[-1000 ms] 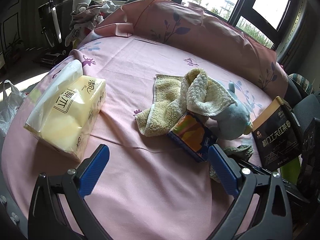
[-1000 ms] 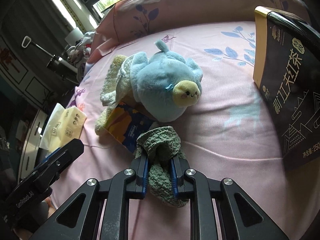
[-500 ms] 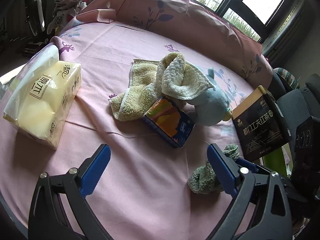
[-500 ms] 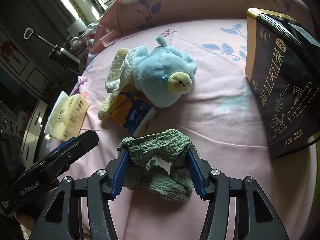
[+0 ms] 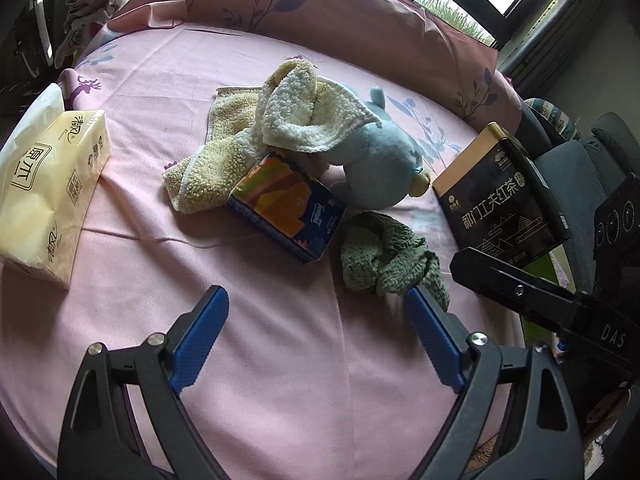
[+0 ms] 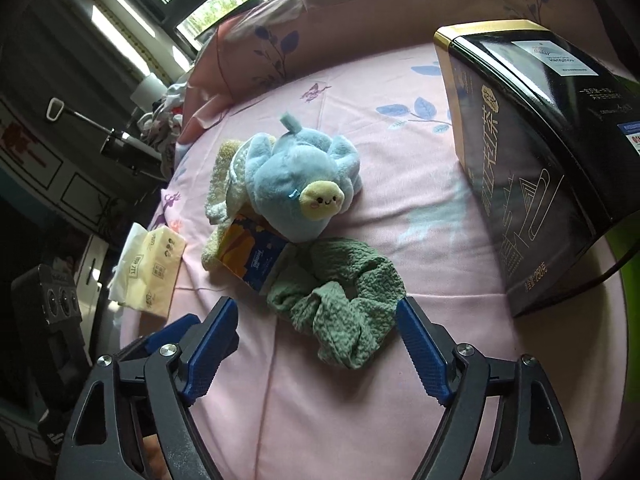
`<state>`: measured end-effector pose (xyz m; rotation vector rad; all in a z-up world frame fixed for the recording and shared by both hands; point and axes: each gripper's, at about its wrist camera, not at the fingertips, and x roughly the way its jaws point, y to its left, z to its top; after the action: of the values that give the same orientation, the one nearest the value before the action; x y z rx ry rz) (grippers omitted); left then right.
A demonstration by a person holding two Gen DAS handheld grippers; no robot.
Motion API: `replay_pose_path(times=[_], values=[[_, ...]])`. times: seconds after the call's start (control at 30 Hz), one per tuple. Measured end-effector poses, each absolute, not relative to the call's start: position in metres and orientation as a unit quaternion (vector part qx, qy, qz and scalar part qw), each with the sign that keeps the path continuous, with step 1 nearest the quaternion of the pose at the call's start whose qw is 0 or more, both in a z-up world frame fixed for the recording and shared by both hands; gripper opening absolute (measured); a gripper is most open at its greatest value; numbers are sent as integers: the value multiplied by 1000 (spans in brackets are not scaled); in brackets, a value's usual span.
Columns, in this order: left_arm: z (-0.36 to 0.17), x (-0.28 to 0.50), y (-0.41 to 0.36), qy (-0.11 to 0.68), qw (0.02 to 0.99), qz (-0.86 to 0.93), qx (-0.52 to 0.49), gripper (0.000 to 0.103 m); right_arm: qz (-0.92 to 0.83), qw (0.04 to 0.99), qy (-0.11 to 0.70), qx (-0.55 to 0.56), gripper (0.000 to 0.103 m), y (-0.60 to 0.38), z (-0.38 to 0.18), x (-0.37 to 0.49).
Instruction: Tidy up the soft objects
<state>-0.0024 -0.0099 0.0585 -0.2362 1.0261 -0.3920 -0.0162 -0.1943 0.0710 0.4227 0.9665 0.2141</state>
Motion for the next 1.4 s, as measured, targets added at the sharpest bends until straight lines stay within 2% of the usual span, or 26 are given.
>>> replay_pose_path(times=[0.07, 0.2, 0.27, 0.4, 0.67, 0.83, 0.9, 0.93, 1.03, 1.2, 1.4], values=[[56, -2, -13, 491, 843, -189, -112, 84, 97, 859, 454, 215, 82, -197, 72, -17], [51, 0, -22, 498, 836, -199, -116, 81, 85, 856, 458, 225, 82, -201, 67, -14], [50, -1, -28, 496, 836, -204, -115, 75, 80, 852, 462, 233, 82, -202, 63, -11], [44, 1, -41, 498, 834, -214, -104, 70, 67, 853, 466, 224, 82, -199, 56, -3], [34, 10, -53, 507, 825, -225, -106, 64, 38, 849, 494, 183, 68, -200, 43, 13], [31, 16, -57, 503, 828, -223, -107, 59, 54, 835, 511, 197, 61, -202, 32, 22], [30, 17, -62, 501, 830, -224, -99, 57, 54, 835, 516, 184, 54, -199, 29, 25], [29, 18, -63, 498, 832, -224, -96, 54, 55, 837, 513, 181, 51, -199, 29, 25], [26, 20, -68, 504, 823, -242, -101, 34, 70, 833, 516, 185, 38, -198, 27, 26], [26, 16, -76, 495, 831, -242, -78, 28, 92, 829, 516, 193, 32, -195, 25, 24], [27, 14, -75, 492, 830, -247, -96, 22, 100, 835, 505, 193, 32, -190, 30, 18]])
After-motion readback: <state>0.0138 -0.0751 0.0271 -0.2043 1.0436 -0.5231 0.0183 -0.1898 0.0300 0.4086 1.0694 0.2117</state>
